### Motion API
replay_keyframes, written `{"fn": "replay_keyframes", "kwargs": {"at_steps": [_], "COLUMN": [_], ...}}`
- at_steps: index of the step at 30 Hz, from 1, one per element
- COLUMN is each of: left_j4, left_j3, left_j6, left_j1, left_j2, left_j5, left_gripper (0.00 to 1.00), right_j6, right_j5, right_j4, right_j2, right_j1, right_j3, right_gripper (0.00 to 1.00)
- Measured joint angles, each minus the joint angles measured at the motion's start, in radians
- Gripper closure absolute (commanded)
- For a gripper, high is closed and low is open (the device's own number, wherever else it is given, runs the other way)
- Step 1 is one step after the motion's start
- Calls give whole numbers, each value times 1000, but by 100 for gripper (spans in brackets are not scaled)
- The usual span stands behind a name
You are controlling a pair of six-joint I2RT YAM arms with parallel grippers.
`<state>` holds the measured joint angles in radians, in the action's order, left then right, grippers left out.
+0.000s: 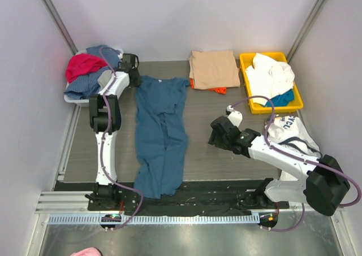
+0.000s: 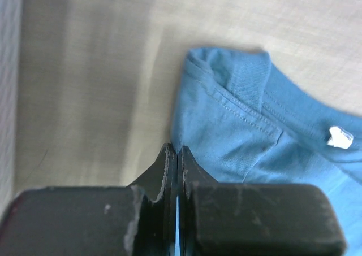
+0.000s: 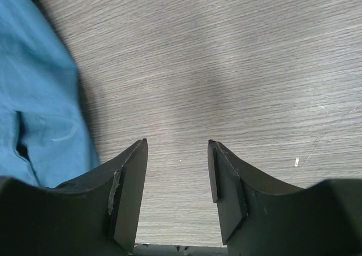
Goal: Fold and stack the t-shirts
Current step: Fold the tshirt
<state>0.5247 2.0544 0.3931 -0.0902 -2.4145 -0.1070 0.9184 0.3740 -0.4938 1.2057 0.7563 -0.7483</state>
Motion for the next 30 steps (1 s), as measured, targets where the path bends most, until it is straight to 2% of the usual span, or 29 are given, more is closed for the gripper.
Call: {"fn": "replay_keyframes", "kwargs": {"at_steps": [9,14,17,18,19,21,25,30], "left_j4": [23,4,-12,-19,-27,-78,-173,-208], "left_j3": [296,331,331,331,330,314,221,106], "left_j6": [73,131,161,169,175,192,209,228], "left_j1": [0,1,2,3,4,6,5,5], "left_j2": [-194,-225,-229,-230,-230,-229,-176,-103], "left_j5": [58,70,79,83,92,112,165,223], "left_gripper": [100,100,67,60,42,17,0,0], "right_j6": [-5,-10,-19,-26,-32,-54,-113,-207], "right_j5": [-14,-23,-27,-29,-30,-34,-49,-117], "right_j4": [8,21,29,34,41,62,106,193], "right_j2": [28,77,105,115,122,141,209,360], "right_j1": [-32,-42,-44,-45,-46,-48,-62,-106], "right_j3": [0,-2,-8,-13,-16,-27,-87,-218], "right_gripper": [46,46,46,46,46,45,45,41]}}
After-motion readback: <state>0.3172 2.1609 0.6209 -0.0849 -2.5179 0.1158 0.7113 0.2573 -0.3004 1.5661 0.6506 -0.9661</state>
